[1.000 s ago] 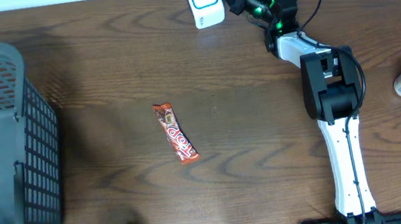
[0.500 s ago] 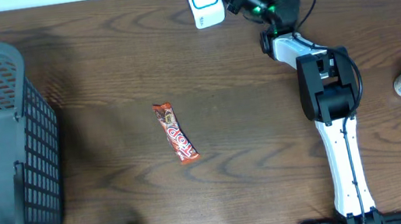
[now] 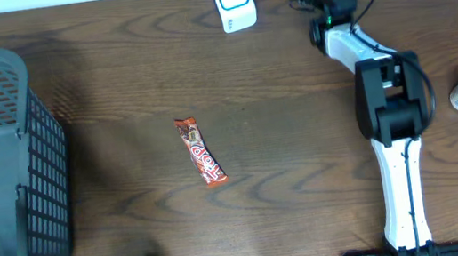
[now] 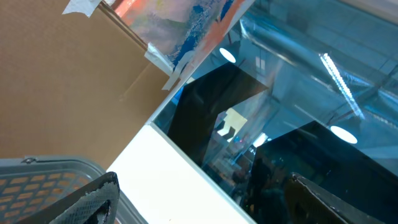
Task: Scan the item barcode
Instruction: 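Hold the mint-green wipes pack in front of the scanner window, right gripper, then carry the wipes pack to the right table edge and release it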
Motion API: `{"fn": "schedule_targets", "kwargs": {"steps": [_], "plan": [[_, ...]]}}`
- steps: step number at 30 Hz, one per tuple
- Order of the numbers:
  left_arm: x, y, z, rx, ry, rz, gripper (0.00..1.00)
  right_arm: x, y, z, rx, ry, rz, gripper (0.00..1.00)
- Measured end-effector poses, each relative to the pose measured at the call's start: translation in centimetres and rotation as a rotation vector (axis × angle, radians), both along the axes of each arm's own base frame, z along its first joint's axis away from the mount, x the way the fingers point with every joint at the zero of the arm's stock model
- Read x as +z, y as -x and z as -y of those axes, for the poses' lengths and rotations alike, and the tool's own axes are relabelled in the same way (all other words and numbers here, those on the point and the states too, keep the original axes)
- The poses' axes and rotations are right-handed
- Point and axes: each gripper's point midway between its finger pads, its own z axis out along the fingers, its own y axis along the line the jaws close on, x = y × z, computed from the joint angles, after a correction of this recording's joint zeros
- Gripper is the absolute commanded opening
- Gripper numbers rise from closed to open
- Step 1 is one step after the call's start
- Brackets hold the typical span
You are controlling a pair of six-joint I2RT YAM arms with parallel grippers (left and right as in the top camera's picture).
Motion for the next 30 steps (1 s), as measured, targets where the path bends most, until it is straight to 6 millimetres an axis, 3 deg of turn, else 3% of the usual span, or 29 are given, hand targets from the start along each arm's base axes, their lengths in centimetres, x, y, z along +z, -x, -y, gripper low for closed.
{"fn": "schedule_targets", "kwargs": {"steps": [4,6,9,12,17,22,27,30], "plan": [[0.2,0.1,0.0,0.001,0.001,0.013,0.85,4.6,1.6,-1.9,0.032,0.108,-0.139,0.01],[0.2,0.1,0.0,0.001,0.001,0.013,0.85,6.4,3.0,-1.9,0.018,0.172,-0.230,0.02],[0.2,0.0,0.0,0.001,0.001,0.012,0.85,6.9,5.7,0.5,-0.143,0.327,-0.448,0.02],[0.2,0.0,0.0,0.002,0.001,0.011,0.85,5.6,8.8,6.1,-0.445,0.538,-0.621,0.01],[0.2,0.0,0.0,0.001,0.001,0.012,0.85,3.1,15.7,19.4,-1.000,0.977,-0.846,0.01],[0.2,0.0,0.0,0.001,0.001,0.012,0.85,2.0,21.8,30.7,-1.362,1.329,-1.053,0.01],[0.2,0.0,0.0,0.001,0.001,0.012,0.85,1.6,25.6,40.7,-1.624,1.424,-1.257,0.01],[0.2,0.0,0.0,0.001,0.001,0.012,0.85,0.6,27.5,44.9,-1.694,1.414,-1.382,0.01]]}}
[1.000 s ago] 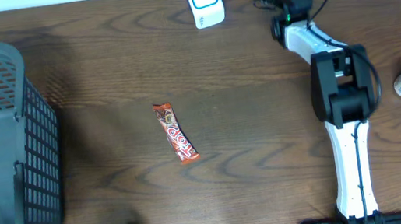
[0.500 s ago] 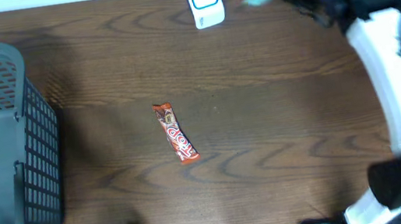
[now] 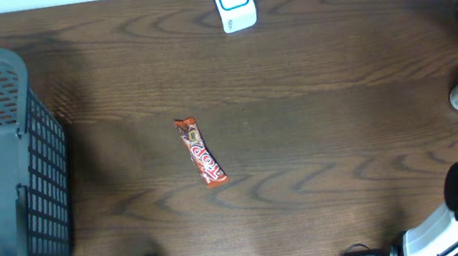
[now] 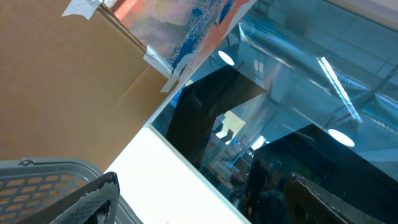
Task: Scan the item barcode
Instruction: 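Carry the wipes pack to the right table edge and release it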
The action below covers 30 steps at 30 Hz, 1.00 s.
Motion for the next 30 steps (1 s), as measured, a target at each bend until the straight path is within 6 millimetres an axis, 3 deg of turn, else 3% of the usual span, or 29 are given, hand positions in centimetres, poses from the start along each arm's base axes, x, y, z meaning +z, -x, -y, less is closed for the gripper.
{"fn": "schedule_targets", "kwargs": {"steps": [5,10,13,14,15,17,21,25,27,30], "plan": [[0.0,0.0,0.0,0.000,0.000,0.000,0.85,-3.7,1.7,5.3,-0.119,-0.078,-0.022,0.01],[0.0,0.0,0.0,0.000,0.000,0.000,0.85,-10.2,1.1,7.2,-0.103,-0.263,-0.082,0.05],[0.0,0.0,0.0,0.000,0.000,0.000,0.85,-14.1,0.7,6.5,-0.068,-0.397,-0.131,0.37],[0.0,0.0,0.0,0.000,0.000,0.000,0.85,-15.1,0.6,6.1,-0.060,-0.435,-0.143,0.61],[0.0,0.0,0.0,0.000,0.000,0.000,0.85,-15.6,0.7,5.7,-0.053,-0.464,-0.151,0.99],[0.0,0.0,0.0,0.000,0.000,0.000,0.85,-15.9,0.6,5.2,-0.037,-0.497,-0.153,0.99],[0.0,0.0,0.0,0.000,0.000,0.000,0.85,-14.0,0.3,4.7,-0.007,-0.497,-0.100,0.99],[0.0,0.0,0.0,0.000,0.000,0.000,0.85,-8.2,-0.4,3.3,0.060,-0.479,0.087,0.99],[0.0,0.0,0.0,0.000,0.000,0.000,0.85,-4.5,-0.4,0.8,0.129,-0.530,0.208,0.99],[0.0,0.0,0.0,0.000,0.000,0.000,0.85,0.1,0.3,-5.1,0.276,-0.670,0.337,0.99]]}}
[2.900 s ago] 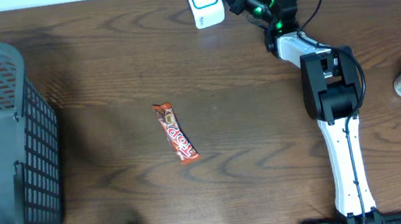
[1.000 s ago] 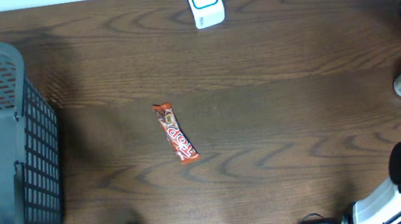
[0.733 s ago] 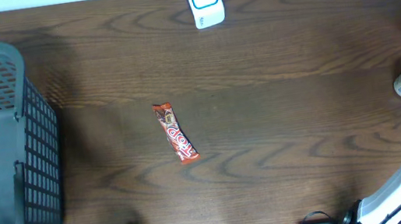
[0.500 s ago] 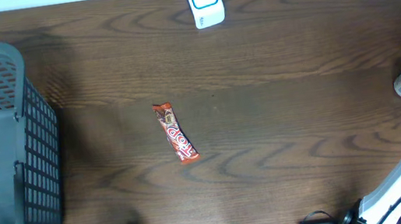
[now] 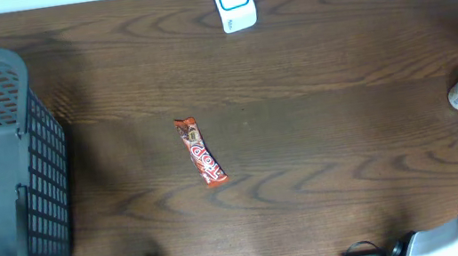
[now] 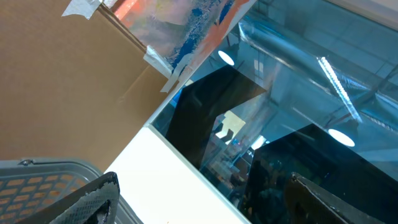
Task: Scan the item barcode
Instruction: 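Carry the wipes pack to the right table edge and release it, then reach the right gripper down over the orange candy bar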
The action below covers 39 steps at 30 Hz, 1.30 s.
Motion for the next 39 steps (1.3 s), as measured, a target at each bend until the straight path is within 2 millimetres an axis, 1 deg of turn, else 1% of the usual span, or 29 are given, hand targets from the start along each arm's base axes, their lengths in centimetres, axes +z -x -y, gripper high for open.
{"fn": "schedule_targets", "kwargs": {"steps": [1,2,3,5,6,8,9,10,12,14,15,16,17,18,20,21,22,23,25,26,27,28,29,31,36,39], "plan": [[0.0,0.0,0.0,0.000,0.000,0.000,0.85,1.4,-0.1,-2.5,0.074,-0.047,0.053,0.99],[0.0,0.0,0.0,0.000,0.000,0.000,0.85,2.2,-0.2,-4.5,0.138,-0.082,0.085,0.99],[0.0,0.0,0.0,0.000,0.000,0.000,0.85,2.8,-0.4,-7.2,0.234,-0.128,0.110,0.99],[0.0,0.0,0.0,0.000,0.000,0.000,0.85,3.1,-0.7,-12.6,0.450,-0.203,0.114,0.99],[0.0,0.0,0.0,0.000,0.000,0.001,0.85,3.0,-1.0,-15.6,0.582,-0.234,0.115,0.99],[0.0,0.0,0.0,0.000,0.000,0.000,0.85,2.2,-1.1,-20.9,0.822,-0.266,0.104,0.99],[0.0,0.0,0.0,0.000,0.000,0.000,0.85,1.6,-0.9,-23.5,0.939,-0.275,0.094,0.99],[0.0,0.0,0.0,0.000,0.000,-0.001,0.85,0.6,-0.4,-27.4,1.099,-0.285,0.084,0.99],[0.0,0.0,0.0,0.000,0.000,0.000,0.85,-0.6,0.3,-31.5,1.259,-0.278,0.082,0.99],[0.0,0.0,0.0,0.000,-0.001,-0.001,0.85,-2.5,1.0,-36.0,1.409,-0.260,0.088,0.99],[0.0,0.0,0.0,0.000,0.000,0.000,0.85,-3.6,1.6,-37.8,1.462,-0.251,0.080,0.99],[0.0,0.0,0.0,0.000,0.000,-0.001,0.85,-5.1,2.3,-40.0,1.517,-0.236,0.071,0.99],[0.0,0.0,0.0,0.000,-0.001,-0.002,0.85,-6.3,2.6,-41.3,1.539,-0.215,0.064,0.99],[0.0,0.0,0.0,0.000,0.000,-0.001,0.85,-8.1,3.0,-42.9,1.552,-0.180,0.046,0.99],[0.0,0.0,0.0,0.000,0.000,-0.001,0.85,-11.7,4.5,-45.1,1.566,-0.120,-0.019,0.99],[0.0,0.0,0.0,0.000,0.000,0.000,0.85,-13.3,5.4,-45.9,1.575,-0.097,-0.056,0.99],[0.0,0.0,0.0,0.000,0.000,-0.001,0.85,-15.2,6.4,-46.7,1.584,-0.078,-0.100,0.93],[0.0,0.0,0.0,0.000,0.000,0.000,0.85,-17.1,7.5,-47.4,1.595,-0.053,-0.141,0.82],[0.0,0.0,0.0,0.000,0.000,0.000,0.85,-18.9,8.4,-48.4,1.606,-0.045,-0.174,0.59],[0.0,0.0,0.0,0.000,0.000,-0.001,0.85,-19.5,8.6,-49.0,1.610,-0.049,-0.176,0.55],[0.0,0.0,0.0,0.000,0.000,0.000,0.85,-20.0,8.6,-49.7,1.613,-0.059,-0.171,0.57],[0.0,0.0,0.0,0.000,0.000,-0.001,0.85,-20.3,8.5,-50.2,1.614,-0.070,-0.162,0.62],[0.0,0.0,0.0,0.000,0.000,0.000,0.85,-20.7,8.3,-50.7,1.617,-0.086,-0.152,0.70],[0.0,0.0,0.0,0.000,0.000,0.000,0.85,-21.5,8.0,-51.3,1.625,-0.115,-0.146,0.77],[0.0,0.0,0.0,0.000,0.000,-0.001,0.85,-24.1,7.5,-51.5,1.634,-0.189,-0.180,0.77],[0.0,0.0,0.0,0.000,0.000,-0.001,0.85,-25.1,7.3,-51.9,1.638,-0.248,-0.181,0.75]]}}
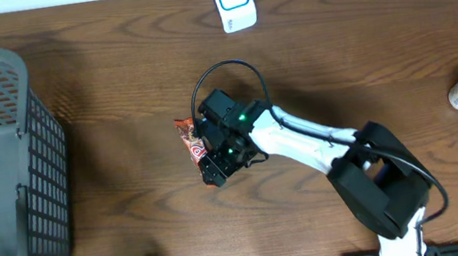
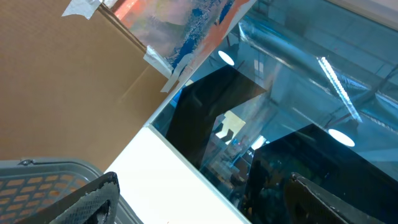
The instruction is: Scan the item barcode
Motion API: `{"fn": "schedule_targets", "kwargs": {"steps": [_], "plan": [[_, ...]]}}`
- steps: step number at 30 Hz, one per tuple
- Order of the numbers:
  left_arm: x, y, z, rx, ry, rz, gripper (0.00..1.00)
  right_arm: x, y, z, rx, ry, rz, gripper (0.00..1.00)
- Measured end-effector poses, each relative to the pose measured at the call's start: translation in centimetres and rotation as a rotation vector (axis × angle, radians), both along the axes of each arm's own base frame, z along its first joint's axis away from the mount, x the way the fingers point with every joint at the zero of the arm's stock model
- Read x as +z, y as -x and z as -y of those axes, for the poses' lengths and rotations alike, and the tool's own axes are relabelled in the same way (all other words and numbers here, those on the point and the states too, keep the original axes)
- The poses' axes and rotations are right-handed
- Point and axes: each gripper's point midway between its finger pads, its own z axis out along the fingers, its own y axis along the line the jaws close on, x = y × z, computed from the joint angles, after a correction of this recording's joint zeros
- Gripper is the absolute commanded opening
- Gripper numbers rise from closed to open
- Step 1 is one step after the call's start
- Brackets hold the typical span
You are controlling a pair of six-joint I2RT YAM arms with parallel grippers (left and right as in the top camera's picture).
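Observation:
A red-and-orange candy bar (image 1: 187, 135) lies at the table's middle, its near half hidden under my right gripper (image 1: 217, 158). The right arm stretches in from the near right, and its fingers are down at the bar. The overhead view does not show how the jaws stand. The white scanner with a blue-framed window (image 1: 233, 0) stands at the far edge. My left gripper (image 2: 202, 182) points up at a wall and a window. Its fingers (image 2: 93, 196) are wide apart with nothing between them.
A grey mesh basket (image 1: 1, 169) fills the left side, and its rim (image 2: 37, 167) shows in the left wrist view. A green-capped bottle and a white packet sit at the right edge.
The right arm was almost out of the overhead view at the near right. Now it reaches across the table with its gripper on the candy bar. The left wrist view is unchanged.
First the right arm reached to the far edge beside the scanner. Then it showed only at the right edge. Then a white packet lay beside the bottle, with the arm nearly gone from view. Now its gripper is at the candy bar, which lies where it was.

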Motion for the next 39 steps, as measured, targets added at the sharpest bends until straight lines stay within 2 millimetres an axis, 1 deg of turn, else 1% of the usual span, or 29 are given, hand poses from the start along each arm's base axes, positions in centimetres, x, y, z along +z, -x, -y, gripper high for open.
{"fn": "schedule_targets", "kwargs": {"steps": [4,6,7,11,12,14,16,20,22,24,25,26,28,29,30,32,33,35,36,38,39], "plan": [[0.0,0.0,0.0,0.000,0.000,0.000,0.85,0.1,-0.1,-0.8,0.009,-0.051,-0.012,0.73],[0.0,0.0,0.0,0.000,0.000,0.000,0.85,0.2,-0.1,-1.1,0.015,-0.065,-0.014,0.67],[0.0,0.0,0.0,0.000,0.000,0.000,0.85,0.0,-0.1,-1.1,0.017,-0.066,-0.017,0.61],[0.0,0.0,0.0,0.000,0.000,0.000,0.85,-0.8,0.0,-1.1,0.026,-0.059,-0.033,0.49],[0.0,0.0,0.0,0.000,0.000,0.000,0.85,-0.9,0.0,-1.1,0.028,-0.059,-0.033,0.36],[0.0,0.0,0.0,0.000,0.000,0.000,0.85,-1.1,-0.1,-1.1,0.024,-0.058,-0.034,0.01],[0.0,0.0,0.0,0.000,0.000,0.000,0.85,-1.7,0.0,-1.2,0.031,-0.059,-0.049,0.01],[0.0,0.0,0.0,0.000,0.000,0.000,0.85,-1.6,0.0,-1.2,0.028,-0.057,-0.060,0.01],[0.0,0.0,0.0,0.000,0.000,0.000,0.85,-1.7,0.0,-0.6,0.022,-0.019,-0.065,0.01],[0.0,0.0,0.0,0.000,0.000,0.000,0.85,-1.5,0.0,0.9,0.007,0.064,-0.069,0.01],[0.0,0.0,0.0,0.000,0.000,0.000,0.85,-1.4,0.0,2.0,-0.002,0.124,-0.066,0.01],[0.0,0.0,0.0,0.000,0.000,0.000,0.85,-1.2,-0.2,3.4,-0.013,0.192,-0.052,0.01],[0.0,0.0,0.0,0.000,0.000,0.000,0.85,-0.5,-0.9,7.2,-0.050,0.380,0.011,0.01],[0.0,0.0,0.0,0.000,0.000,0.000,0.85,0.1,-1.7,9.3,-0.075,0.486,0.070,0.01],[0.0,0.0,0.0,0.000,0.000,0.000,0.85,0.8,-2.4,11.1,-0.095,0.570,0.128,0.01],[0.0,0.0,0.0,0.000,0.000,0.000,0.85,2.9,-4.0,14.2,-0.137,0.722,0.263,0.01],[0.0,0.0,0.0,0.000,0.000,0.000,0.85,4.3,-4.7,15.7,-0.163,0.798,0.334,0.01],[0.0,0.0,0.0,0.000,0.000,0.000,0.85,6.7,-5.7,17.9,-0.211,0.921,0.449,0.02],[0.0,0.0,0.0,0.000,0.000,0.001,0.85,7.5,-6.1,18.5,-0.231,0.959,0.492,0.02],[0.0,0.0,0.0,0.000,0.000,0.001,0.85,8.5,-6.7,19.3,-0.267,1.008,0.562,0.01],[0.0,0.0,0.0,0.000,0.000,0.001,0.85,8.6,-7.0,19.5,-0.287,1.024,0.587,0.02]]}}
